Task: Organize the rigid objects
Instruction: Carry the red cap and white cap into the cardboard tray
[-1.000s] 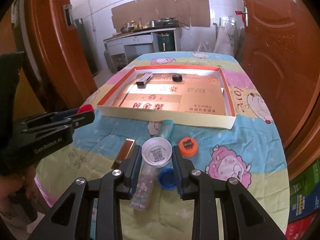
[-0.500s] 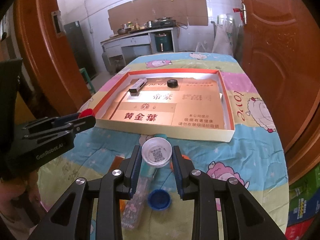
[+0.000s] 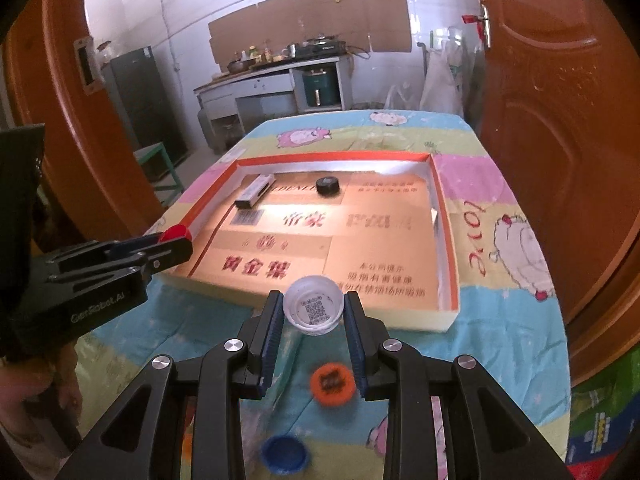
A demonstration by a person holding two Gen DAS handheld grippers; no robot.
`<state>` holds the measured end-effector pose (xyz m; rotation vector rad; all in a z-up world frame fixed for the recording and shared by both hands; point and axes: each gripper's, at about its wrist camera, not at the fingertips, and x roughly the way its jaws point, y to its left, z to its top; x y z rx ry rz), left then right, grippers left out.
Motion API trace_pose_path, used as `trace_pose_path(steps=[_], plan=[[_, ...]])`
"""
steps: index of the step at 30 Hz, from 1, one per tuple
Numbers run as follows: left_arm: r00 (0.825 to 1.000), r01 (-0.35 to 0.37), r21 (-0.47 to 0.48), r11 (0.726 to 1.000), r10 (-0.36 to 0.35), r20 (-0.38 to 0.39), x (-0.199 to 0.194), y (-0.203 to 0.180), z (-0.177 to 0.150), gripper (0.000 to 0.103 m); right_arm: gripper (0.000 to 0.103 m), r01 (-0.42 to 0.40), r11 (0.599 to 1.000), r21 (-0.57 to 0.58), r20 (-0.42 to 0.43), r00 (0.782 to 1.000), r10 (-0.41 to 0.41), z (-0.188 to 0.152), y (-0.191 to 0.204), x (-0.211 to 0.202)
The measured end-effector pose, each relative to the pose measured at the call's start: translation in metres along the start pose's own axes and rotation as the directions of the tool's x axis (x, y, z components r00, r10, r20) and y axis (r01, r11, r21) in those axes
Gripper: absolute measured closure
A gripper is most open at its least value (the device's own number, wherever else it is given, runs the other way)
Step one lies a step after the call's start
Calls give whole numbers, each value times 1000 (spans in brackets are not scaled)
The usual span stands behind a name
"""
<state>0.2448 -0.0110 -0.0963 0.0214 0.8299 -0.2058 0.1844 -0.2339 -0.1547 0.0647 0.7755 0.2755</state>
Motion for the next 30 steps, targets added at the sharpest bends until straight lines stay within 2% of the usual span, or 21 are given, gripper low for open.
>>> trace_pose_path(steps=[12,22,30], plan=[[1000,11,8,1000,-11,-12,39,-3,41,72,72,-2,999,-37,19,1000,2,43,-20,29],[998,39,16,999,-38,-52,77,-7,71,72,72,18,997,-71,16,1000,-17,76,-39,63],[994,51,-16,999,-52,-91,104,-3,90,72,72,20,997,-80,-37,999,-24,101,-55,100]])
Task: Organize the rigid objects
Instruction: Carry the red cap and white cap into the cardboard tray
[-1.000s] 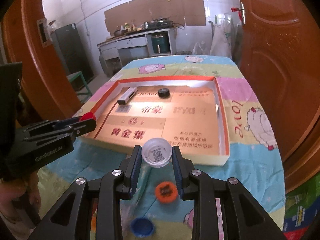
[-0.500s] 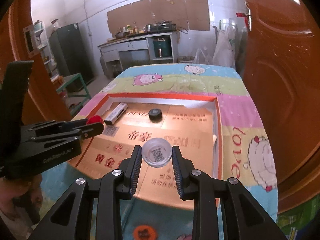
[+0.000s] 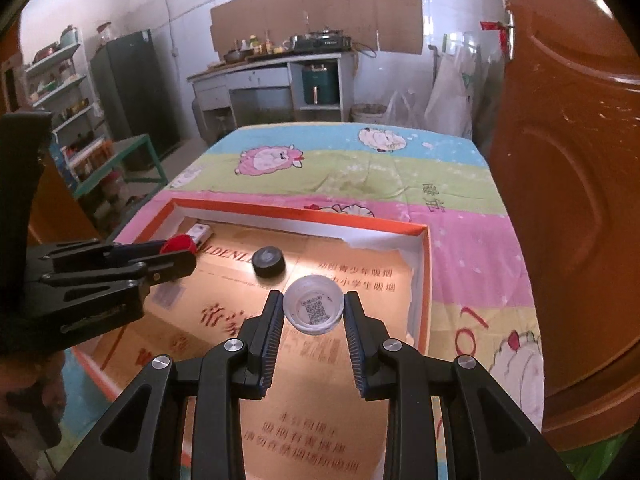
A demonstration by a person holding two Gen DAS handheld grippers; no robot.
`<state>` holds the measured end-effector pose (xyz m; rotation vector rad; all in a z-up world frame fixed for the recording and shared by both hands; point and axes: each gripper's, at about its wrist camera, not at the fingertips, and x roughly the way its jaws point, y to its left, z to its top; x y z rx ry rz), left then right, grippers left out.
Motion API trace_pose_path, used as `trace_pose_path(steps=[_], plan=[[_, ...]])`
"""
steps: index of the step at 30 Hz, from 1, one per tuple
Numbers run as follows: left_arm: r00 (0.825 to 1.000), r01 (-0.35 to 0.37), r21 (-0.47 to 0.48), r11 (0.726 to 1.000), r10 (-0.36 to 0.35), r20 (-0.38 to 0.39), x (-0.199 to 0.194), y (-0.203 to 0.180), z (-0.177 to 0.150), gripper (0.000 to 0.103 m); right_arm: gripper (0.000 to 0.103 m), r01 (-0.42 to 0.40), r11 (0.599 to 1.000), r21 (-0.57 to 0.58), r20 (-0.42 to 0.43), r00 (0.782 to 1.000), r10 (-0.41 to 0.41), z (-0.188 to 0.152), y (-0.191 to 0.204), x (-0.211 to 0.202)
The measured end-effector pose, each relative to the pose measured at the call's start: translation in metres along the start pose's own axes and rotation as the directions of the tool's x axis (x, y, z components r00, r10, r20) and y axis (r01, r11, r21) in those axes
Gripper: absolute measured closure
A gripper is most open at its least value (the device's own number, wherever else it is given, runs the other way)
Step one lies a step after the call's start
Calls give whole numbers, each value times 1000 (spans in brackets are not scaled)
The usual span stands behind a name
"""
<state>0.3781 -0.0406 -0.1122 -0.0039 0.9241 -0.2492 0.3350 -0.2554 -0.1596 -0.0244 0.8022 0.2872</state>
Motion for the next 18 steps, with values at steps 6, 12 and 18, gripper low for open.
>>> trace_pose_path(steps=[6,12,18], plan=[[1000,-12,-6,1000,11,-20,14,2,10,72,72,-5,1000,-17,-32,999,5,14,-3,24],[999,-2,-21,1000,2,-36,24,6,15,72,72,-16,1000,-20,-64,998,15,20,-4,41],[998,0,-29,1000,-2,-58,35,8,18,72,72,-9,1000,0,-96,995,9,25,-8,52]])
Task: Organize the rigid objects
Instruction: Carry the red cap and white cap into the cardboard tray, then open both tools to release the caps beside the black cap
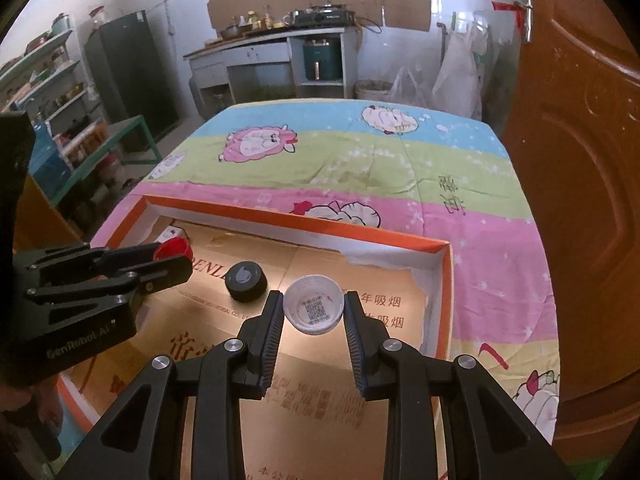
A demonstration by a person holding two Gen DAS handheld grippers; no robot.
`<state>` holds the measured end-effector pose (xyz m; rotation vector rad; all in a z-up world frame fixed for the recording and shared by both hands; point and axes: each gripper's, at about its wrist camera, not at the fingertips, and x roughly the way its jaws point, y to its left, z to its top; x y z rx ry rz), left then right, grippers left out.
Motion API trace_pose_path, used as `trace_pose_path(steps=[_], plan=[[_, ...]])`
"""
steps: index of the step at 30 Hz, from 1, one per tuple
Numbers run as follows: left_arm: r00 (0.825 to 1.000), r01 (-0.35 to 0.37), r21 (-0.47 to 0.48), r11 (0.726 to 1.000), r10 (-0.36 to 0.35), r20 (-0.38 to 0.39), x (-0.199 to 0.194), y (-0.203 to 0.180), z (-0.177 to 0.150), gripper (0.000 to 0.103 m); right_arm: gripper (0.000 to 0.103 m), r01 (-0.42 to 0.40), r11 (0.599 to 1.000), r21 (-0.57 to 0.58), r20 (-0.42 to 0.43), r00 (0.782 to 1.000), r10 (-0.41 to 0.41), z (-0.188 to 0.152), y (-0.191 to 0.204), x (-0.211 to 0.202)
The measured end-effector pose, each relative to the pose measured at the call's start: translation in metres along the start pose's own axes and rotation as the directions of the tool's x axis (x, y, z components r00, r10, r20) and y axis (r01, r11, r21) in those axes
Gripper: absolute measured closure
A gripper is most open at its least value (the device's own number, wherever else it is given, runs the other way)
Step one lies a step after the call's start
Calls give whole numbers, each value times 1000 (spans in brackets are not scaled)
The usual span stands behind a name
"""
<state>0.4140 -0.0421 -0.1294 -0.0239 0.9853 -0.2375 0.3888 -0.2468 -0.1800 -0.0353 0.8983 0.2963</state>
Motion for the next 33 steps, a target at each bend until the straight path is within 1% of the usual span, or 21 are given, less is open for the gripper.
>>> trace_pose_path(steps=[12,18,21,22,23,24,25,26,29,33], plan=[[998,14,-32,999,-16,-58,26,7,2,72,72,10,1000,23,-66,998,-8,1,-4,21],[999,11,-27,1000,-13,-52,28,6,1,72,72,30,999,17,-95,995,-28,0,-3,29],[999,17,-18,1000,-18,-45,27,5,0,70,72,43,999,18,-107,993,-41,0,-4,32],[999,25,-16,1000,-26,-43,27,5,0,66,71,47,999,18,-108,993,-44,0,-4,32],[999,33,-15,999,-34,-43,27,5,0,63,66,48,999,18,-108,993,-46,0,-4,32],[998,39,-11,999,-39,-43,26,4,0,57,62,50,999,17,-107,993,-48,0,-3,31],[998,38,-7,999,-38,-42,26,3,0,54,54,51,999,16,-107,993,-49,0,-3,31],[998,35,-3,999,-35,-42,26,2,0,54,52,52,999,15,-107,993,-50,0,-3,31],[999,26,7,1000,-26,-30,21,-1,-1,54,52,51,998,23,-94,994,-48,-1,-3,27],[999,14,17,1000,-15,32,3,-4,-1,54,52,56,998,35,-72,996,-53,-3,-3,18]])
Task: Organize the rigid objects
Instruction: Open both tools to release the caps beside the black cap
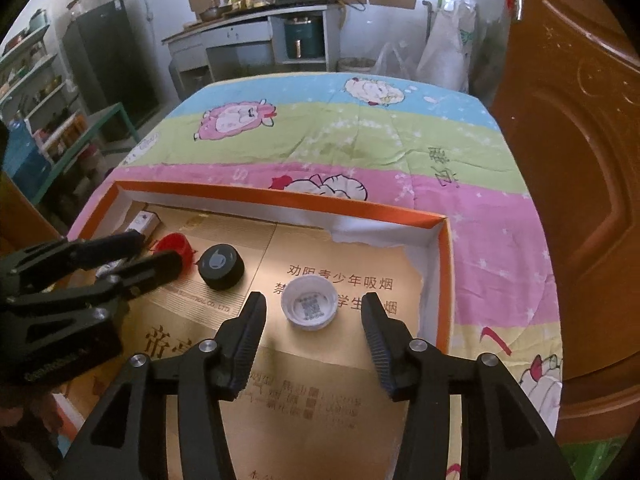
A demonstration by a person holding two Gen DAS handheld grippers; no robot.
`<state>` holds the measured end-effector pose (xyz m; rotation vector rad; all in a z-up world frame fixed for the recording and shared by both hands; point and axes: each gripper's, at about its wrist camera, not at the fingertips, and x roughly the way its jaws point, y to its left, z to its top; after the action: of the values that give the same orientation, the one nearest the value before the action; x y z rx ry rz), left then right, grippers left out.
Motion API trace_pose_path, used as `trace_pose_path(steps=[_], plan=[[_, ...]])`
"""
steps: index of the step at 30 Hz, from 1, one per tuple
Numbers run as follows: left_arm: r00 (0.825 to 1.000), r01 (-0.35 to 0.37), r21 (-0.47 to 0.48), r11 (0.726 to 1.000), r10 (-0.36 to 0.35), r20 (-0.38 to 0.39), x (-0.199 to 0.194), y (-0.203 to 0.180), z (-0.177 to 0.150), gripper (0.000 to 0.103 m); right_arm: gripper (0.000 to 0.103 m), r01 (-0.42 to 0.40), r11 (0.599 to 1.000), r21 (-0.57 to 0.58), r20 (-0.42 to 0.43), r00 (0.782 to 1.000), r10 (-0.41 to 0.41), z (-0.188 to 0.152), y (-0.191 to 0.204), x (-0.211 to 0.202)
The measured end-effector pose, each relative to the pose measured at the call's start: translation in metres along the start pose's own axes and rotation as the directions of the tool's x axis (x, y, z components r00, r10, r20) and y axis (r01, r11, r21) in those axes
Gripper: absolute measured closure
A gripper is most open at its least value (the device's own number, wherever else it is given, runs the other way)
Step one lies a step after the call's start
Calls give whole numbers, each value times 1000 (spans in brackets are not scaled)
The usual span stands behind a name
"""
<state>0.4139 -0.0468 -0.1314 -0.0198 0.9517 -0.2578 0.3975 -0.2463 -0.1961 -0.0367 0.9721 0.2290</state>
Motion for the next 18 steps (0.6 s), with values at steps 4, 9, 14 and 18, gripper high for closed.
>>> trace_pose_path(steps=[4,9,14,18], plan=[[998,-17,6,1000,17,55,-21,-2,-1,54,52,2,1000,2,20,1000,-2,-3,3,-13],[997,-23,4,1000,22,77,-40,-2,-7,54,52,-1,1000,7,26,1000,1,-8,6,-25],[997,-20,-6,1000,21,79,-54,-1,-16,54,52,3,1000,8,35,999,-3,-15,11,-40],[996,-15,-12,1000,16,85,-67,-1,-25,54,52,6,1000,11,46,999,-7,-21,15,-54]])
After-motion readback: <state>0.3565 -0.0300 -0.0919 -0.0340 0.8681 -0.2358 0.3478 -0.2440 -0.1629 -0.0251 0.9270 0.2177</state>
